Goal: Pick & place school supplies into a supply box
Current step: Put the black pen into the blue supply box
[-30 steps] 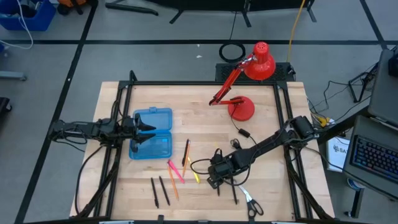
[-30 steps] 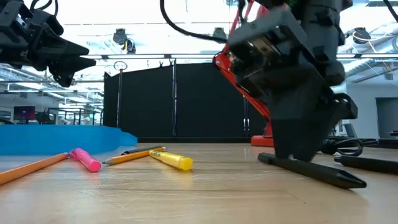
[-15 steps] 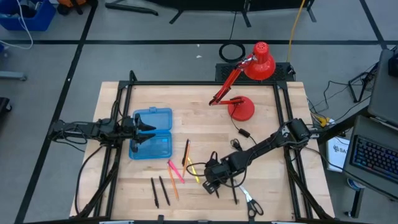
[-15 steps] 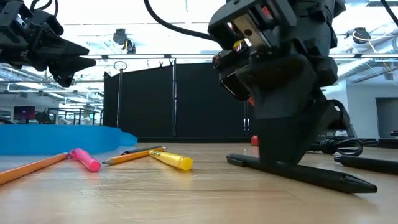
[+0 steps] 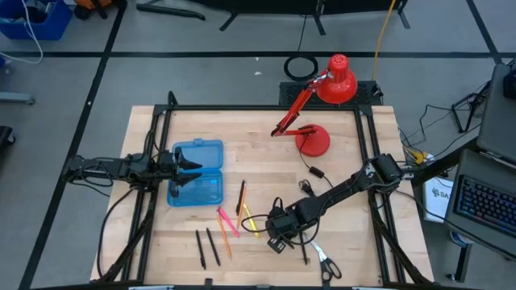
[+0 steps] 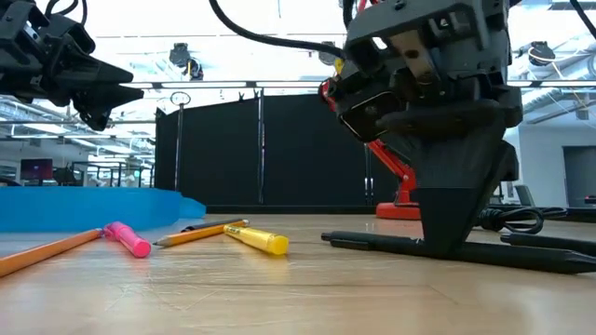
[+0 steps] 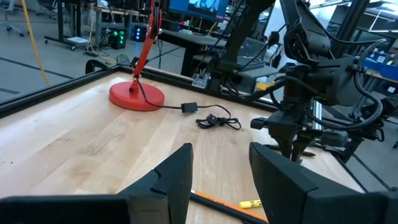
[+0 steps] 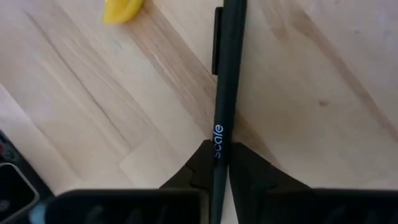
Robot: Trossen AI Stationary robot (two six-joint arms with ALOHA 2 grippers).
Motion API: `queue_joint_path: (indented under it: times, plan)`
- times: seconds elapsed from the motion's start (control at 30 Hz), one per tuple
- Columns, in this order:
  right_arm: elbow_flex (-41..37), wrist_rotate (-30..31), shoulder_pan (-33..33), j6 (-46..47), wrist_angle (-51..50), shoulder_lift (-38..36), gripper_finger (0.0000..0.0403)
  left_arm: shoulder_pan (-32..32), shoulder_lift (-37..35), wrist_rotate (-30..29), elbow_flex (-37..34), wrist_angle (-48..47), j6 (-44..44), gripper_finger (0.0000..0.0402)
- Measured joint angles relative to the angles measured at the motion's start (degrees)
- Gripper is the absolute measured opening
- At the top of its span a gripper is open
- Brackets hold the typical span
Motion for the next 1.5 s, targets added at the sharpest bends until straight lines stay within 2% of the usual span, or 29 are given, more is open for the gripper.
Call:
queue_joint_path:
  times: [0.27,0.67,0.9,1.5]
  plan:
    - [-0.04,1.83,-0.11,-4.43,-1.60,-0.04,0.0017,-0.02,0.00,0.00,-0.02,-0.02,0.02,0.0161]
    - [-0.09,3.41,-0.35,-5.48,2.81,-2.17,0.0010,-0.02,0.00,0.02,-0.02,-0.05,0.07,0.0161]
    - [-0.15,6.52,-0.80,-6.36,2.63,-4.10,0.0009,-0.01,0.00,0.02,-0.04,-0.05,0.13,0.0161]
    - [-0.26,8.19,-1.73,-9.01,3.12,-6.06,0.0007,-0.02,0.00,0.00,-0.04,-0.05,0.13,0.0161]
